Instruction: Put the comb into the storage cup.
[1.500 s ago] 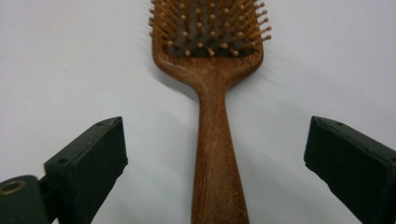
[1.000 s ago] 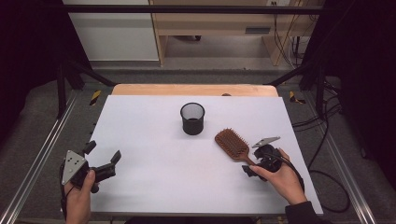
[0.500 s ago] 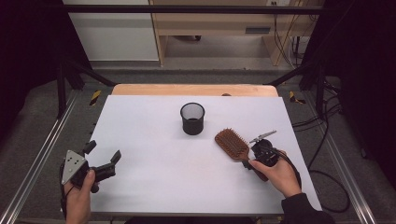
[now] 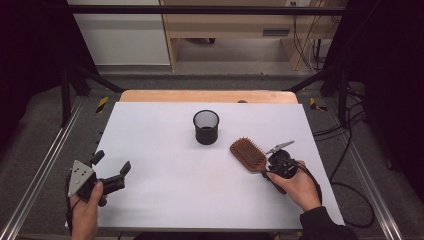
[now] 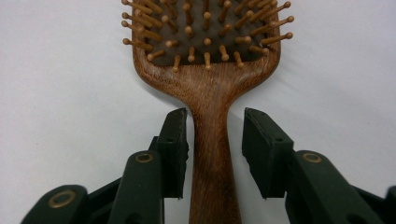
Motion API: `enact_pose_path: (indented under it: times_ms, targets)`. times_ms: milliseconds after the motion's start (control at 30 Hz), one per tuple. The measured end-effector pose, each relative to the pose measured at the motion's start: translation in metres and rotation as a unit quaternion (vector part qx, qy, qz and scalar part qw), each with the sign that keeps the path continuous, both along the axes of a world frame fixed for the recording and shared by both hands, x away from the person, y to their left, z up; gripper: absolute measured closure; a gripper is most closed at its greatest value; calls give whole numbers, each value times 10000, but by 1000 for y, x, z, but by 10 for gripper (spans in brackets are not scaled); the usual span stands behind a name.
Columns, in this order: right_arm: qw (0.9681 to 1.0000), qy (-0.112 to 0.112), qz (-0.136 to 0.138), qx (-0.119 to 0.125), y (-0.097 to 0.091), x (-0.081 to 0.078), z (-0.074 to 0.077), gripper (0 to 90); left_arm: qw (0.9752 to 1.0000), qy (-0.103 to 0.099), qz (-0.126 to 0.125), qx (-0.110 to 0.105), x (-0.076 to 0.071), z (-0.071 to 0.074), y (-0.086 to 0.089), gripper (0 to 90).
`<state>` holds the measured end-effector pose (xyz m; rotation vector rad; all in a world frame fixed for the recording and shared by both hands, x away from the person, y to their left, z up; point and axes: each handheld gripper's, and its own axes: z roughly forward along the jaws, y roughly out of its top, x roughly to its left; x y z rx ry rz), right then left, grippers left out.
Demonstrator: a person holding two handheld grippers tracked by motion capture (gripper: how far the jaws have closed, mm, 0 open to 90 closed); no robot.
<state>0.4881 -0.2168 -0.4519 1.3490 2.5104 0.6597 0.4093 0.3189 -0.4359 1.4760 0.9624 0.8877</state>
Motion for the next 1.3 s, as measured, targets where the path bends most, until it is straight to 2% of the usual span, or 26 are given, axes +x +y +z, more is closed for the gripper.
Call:
enact_pose_path:
  times_ms: [567,767,967,1133,1167,1300]
  targets:
    - [9995,113,168,-262,9,3,-3,648,10000,3,-18,5,1,0,-1,32]
    - [9993,212,208,-221,6,6,-3,714,10000,-4,-28,17,0,0,-2,32]
    - [9989,319,193,-271,7,9,-2,723,10000,-6,-40,32,0,0,-2,32]
    - [9989,240,216,-334,9,8,-2,727,10000,-13,-37,32,0,0,-2,32]
    - [9989,161,256,-345,9,6,-3,727,10000,-15,-34,25,0,0,-2,32]
    - [9995,4,244,-220,6,1,-4,727,10000,-20,-24,20,0,0,-1,32]
